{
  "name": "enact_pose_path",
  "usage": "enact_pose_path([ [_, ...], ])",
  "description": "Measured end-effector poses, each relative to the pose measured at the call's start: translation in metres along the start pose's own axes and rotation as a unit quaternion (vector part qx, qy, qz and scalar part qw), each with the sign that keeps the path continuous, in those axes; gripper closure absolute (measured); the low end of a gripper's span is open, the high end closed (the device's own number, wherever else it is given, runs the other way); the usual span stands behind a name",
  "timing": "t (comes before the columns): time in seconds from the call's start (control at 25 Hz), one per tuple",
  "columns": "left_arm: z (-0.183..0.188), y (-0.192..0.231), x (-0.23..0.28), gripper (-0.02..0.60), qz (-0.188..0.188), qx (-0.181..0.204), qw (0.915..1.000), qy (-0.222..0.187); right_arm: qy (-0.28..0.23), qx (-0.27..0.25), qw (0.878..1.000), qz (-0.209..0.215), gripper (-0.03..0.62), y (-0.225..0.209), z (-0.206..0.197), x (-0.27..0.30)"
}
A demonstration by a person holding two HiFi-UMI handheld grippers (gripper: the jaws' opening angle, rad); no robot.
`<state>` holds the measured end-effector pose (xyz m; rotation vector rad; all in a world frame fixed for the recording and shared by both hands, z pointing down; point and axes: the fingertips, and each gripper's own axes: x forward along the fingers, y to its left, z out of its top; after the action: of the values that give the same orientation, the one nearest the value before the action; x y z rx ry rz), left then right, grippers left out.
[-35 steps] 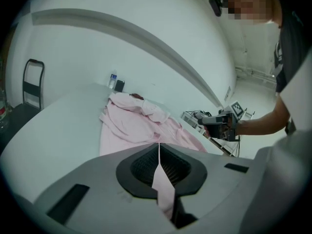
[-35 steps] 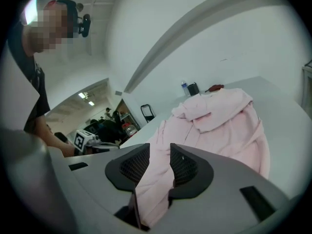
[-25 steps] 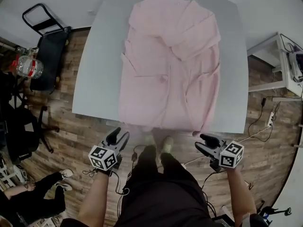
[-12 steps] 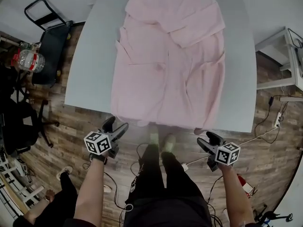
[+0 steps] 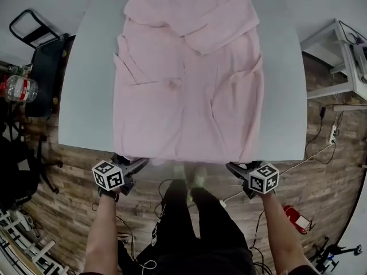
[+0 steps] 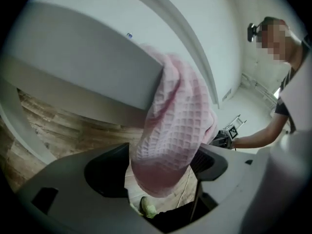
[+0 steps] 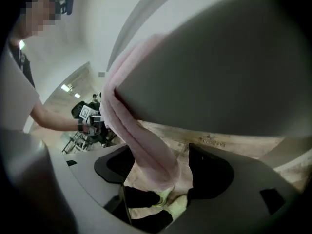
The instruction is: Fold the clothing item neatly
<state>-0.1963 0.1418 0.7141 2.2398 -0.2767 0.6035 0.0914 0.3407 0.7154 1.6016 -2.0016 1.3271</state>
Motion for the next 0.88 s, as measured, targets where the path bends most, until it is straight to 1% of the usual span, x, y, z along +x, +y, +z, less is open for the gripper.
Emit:
enact_pose_path([
  [0.04, 0.002, 0.000, 0.000, 0.207, -0.005, 0.001, 1.0000, -0.004, 0.002, -0.016, 1.000, 0.004, 0.283, 0.003, 0.000, 0.003],
  [0.08, 0.005, 0.000, 0.000, 0.264, -0.009, 0.001, 0.9999, -0.009, 0.002, -0.026, 1.000, 0.011, 0.284, 0.006, 0.001, 0.005],
  [0.12, 0.007, -0.001, -0.001, 0.356, -0.013, -0.002, 0.9998, -0.016, -0.003, -0.029, 0.999, 0.018, 0.284, 0.011, 0.003, 0.006],
  [0.16, 0.010, -0.001, -0.002, 0.484, -0.019, -0.009, 0.9995, -0.023, -0.010, -0.027, 0.999, 0.023, 0.288, 0.015, 0.006, 0.004],
  [0.2, 0.011, -0.004, -0.004, 0.569, -0.028, -0.019, 0.9990, -0.029, -0.020, -0.020, 0.999, 0.025, 0.328, 0.018, 0.009, 0.001],
  [0.24, 0.011, -0.008, -0.006, 0.571, -0.039, -0.027, 0.9983, -0.033, -0.028, -0.012, 0.999, 0.024, 0.442, 0.021, 0.011, -0.004],
  [0.28, 0.009, -0.013, -0.008, 0.572, -0.050, -0.030, 0.9978, -0.031, -0.034, -0.003, 0.999, 0.024, 0.538, 0.024, 0.012, -0.008],
  [0.32, 0.006, -0.018, -0.011, 0.572, -0.058, -0.028, 0.9976, -0.025, -0.037, 0.006, 0.999, 0.027, 0.564, 0.028, 0.012, -0.013],
  [0.44, 0.002, -0.031, -0.021, 0.574, -0.066, -0.018, 0.9976, -0.010, -0.033, 0.031, 0.998, 0.043, 0.569, 0.041, 0.012, -0.026],
  [0.68, 0.010, -0.062, -0.045, 0.574, -0.076, 0.003, 0.9971, -0.006, -0.018, 0.081, 0.993, 0.079, 0.569, 0.069, 0.015, -0.058],
  [0.88, 0.016, -0.087, -0.059, 0.574, -0.079, 0.016, 0.9967, -0.004, -0.013, 0.117, 0.989, 0.095, 0.570, 0.081, 0.016, -0.076],
])
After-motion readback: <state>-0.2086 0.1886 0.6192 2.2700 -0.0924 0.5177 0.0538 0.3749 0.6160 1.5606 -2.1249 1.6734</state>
